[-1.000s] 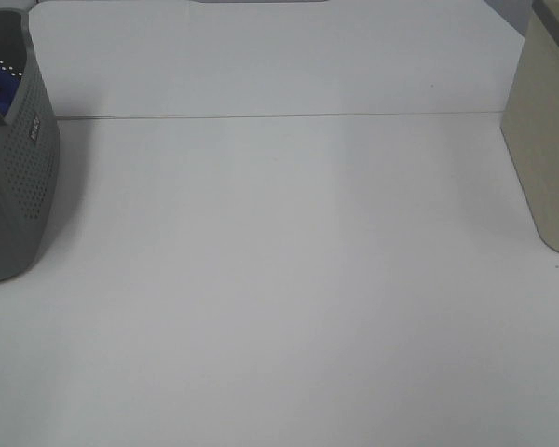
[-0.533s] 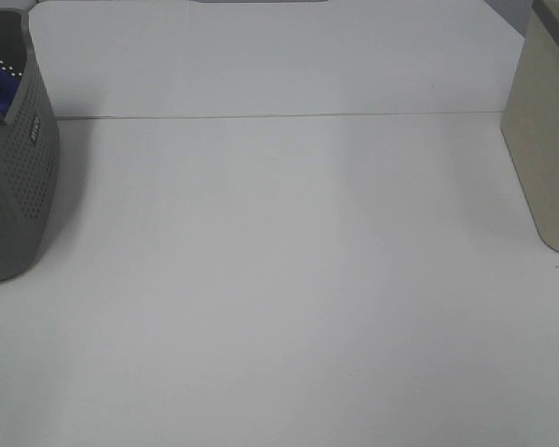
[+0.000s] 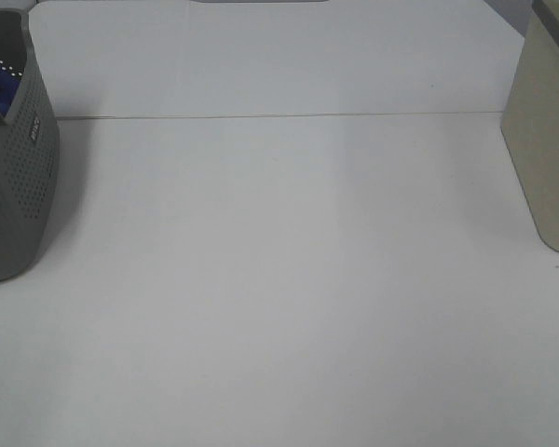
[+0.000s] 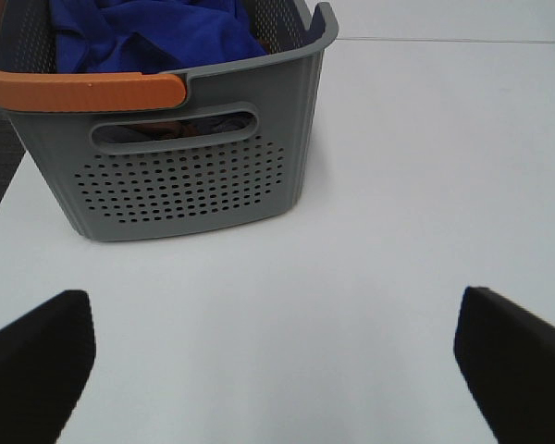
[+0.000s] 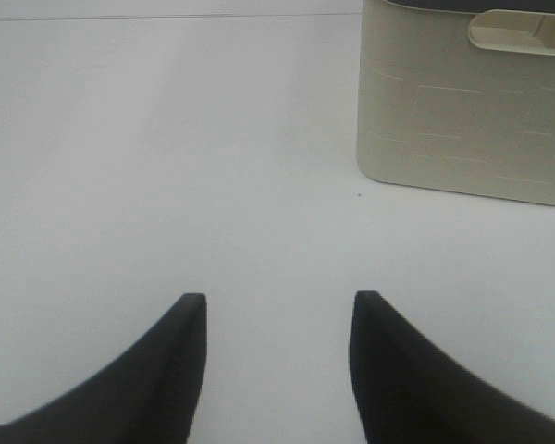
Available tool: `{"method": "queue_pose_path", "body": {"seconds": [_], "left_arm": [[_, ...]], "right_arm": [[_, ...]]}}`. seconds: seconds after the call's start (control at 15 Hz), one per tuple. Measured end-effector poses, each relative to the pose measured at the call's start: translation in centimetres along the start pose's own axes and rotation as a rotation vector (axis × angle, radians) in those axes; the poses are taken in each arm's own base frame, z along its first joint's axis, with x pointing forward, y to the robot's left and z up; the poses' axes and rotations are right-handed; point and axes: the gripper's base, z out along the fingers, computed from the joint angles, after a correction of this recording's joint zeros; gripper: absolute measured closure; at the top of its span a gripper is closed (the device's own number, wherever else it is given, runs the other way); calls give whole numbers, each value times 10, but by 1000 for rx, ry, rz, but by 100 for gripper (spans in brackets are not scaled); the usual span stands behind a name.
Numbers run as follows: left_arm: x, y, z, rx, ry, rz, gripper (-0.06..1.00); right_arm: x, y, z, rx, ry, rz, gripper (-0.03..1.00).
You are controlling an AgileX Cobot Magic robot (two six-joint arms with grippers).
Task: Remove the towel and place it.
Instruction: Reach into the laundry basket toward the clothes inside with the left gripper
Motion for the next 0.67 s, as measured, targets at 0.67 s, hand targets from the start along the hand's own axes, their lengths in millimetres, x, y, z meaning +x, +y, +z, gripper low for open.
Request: {"method": "queue_pose_path", "body": {"seconds": [0.67], "left_arm": [[-49,0,5,16,265,229,-4]], "right_arm": [[0,0,0,0,0,0,48]]}}
